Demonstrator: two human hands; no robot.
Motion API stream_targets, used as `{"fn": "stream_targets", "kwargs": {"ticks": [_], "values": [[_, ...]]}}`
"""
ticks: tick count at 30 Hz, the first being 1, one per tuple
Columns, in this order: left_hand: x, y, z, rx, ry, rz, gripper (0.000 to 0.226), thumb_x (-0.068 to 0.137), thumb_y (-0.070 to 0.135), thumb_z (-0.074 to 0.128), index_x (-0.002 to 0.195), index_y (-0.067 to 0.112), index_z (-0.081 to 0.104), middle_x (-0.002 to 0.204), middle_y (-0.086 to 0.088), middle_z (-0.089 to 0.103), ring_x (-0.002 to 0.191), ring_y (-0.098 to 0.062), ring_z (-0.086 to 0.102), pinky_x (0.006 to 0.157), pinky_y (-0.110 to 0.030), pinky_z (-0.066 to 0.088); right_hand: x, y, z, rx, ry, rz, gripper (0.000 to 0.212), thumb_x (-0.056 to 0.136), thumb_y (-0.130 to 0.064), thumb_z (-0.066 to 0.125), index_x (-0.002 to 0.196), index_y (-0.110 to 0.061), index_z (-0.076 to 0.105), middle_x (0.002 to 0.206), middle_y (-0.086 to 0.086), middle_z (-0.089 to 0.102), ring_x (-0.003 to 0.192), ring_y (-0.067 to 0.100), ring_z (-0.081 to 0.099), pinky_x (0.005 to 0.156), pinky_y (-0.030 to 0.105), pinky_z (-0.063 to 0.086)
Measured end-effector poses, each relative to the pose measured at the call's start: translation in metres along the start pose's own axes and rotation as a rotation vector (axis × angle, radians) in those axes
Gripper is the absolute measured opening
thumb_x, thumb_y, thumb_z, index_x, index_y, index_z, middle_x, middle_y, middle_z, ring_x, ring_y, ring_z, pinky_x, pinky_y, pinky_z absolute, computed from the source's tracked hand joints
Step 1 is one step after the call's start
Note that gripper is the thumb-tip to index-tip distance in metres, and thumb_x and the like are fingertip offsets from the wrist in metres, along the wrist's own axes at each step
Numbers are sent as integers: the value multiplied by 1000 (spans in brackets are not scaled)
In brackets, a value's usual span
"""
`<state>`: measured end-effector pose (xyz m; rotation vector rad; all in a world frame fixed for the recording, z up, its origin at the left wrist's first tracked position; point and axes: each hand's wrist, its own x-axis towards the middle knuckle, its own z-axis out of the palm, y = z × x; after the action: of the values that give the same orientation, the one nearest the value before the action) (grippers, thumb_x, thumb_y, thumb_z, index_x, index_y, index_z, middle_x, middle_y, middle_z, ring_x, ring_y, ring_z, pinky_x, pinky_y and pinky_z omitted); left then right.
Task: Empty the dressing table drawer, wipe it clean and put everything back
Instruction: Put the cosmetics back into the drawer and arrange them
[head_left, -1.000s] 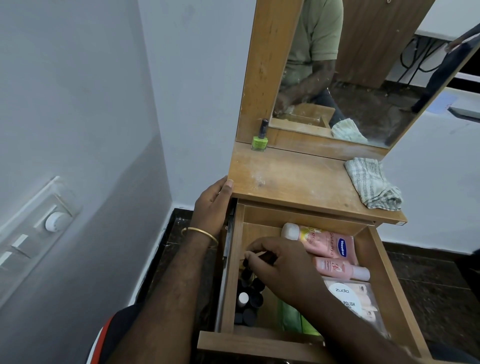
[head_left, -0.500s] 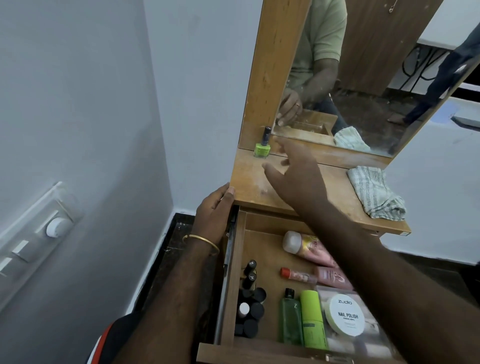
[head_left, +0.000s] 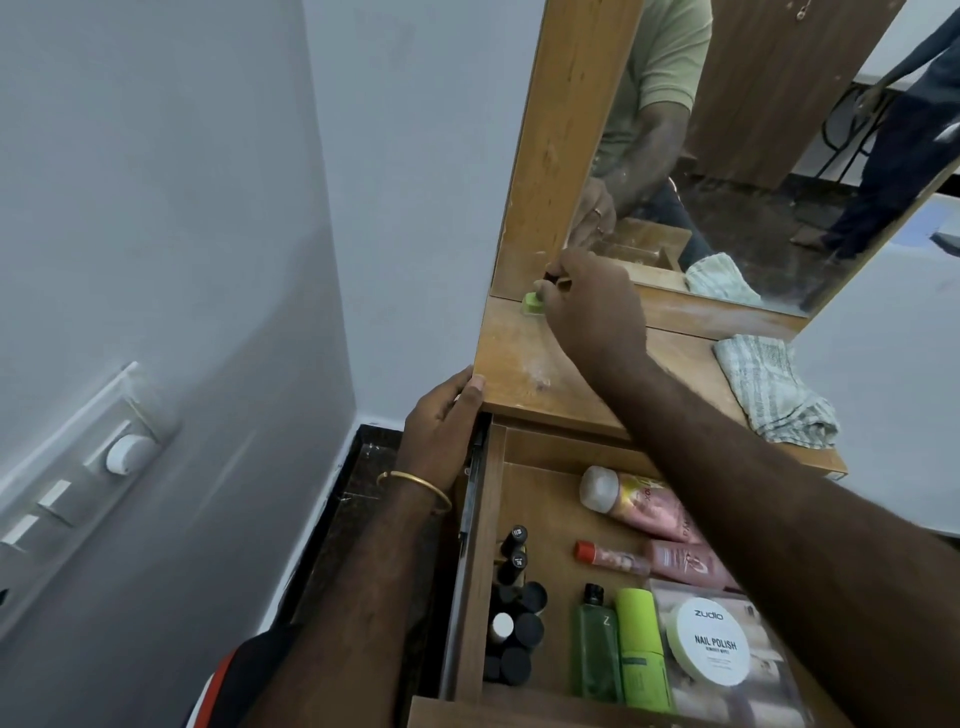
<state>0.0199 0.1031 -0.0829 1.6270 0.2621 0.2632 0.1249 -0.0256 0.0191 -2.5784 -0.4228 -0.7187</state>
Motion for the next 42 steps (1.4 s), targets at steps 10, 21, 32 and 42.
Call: {"fn": "stream_targets", "kwargs": {"ticks": [10, 21, 32, 42], "values": [[-2, 2, 0, -3, 5, -7, 41, 99, 42, 49, 131, 22, 62, 125, 11, 64, 114, 0, 56, 91, -11, 43, -86, -17, -66, 319, 9, -39, 18, 89, -22, 71, 106, -17, 73, 97, -6, 72, 83, 2, 66, 73, 14, 53], [-7, 6, 2, -19, 20, -34, 40, 100, 39, 50, 135, 22, 58, 119, 20, 57, 115, 2, 51, 80, 0, 34, -168, 3, -39, 336, -277, 9, 14, 85, -19, 73, 99, -21, 76, 90, -9, 74, 78, 2, 66, 69, 32, 58], [-7, 7, 1, 24, 12, -32, 43, 100, 40, 47, 138, 21, 54, 136, 10, 56, 116, 3, 46, 78, 2, 30, -178, 12, -19, 403, -464, 56, 4, 86, -25, 74, 84, -28, 75, 78, -15, 70, 71, -1, 63, 61, 19, 50], [-9, 8, 0, 19, 13, -25, 43, 100, 41, 47, 138, 22, 55, 136, 10, 56, 117, 2, 46, 80, -1, 31, -178, 19, -16, 630, -521, 232, 22, 91, -41, 64, 78, -24, 69, 68, -3, 64, 63, 10, 59, 61, 35, 52]]}}
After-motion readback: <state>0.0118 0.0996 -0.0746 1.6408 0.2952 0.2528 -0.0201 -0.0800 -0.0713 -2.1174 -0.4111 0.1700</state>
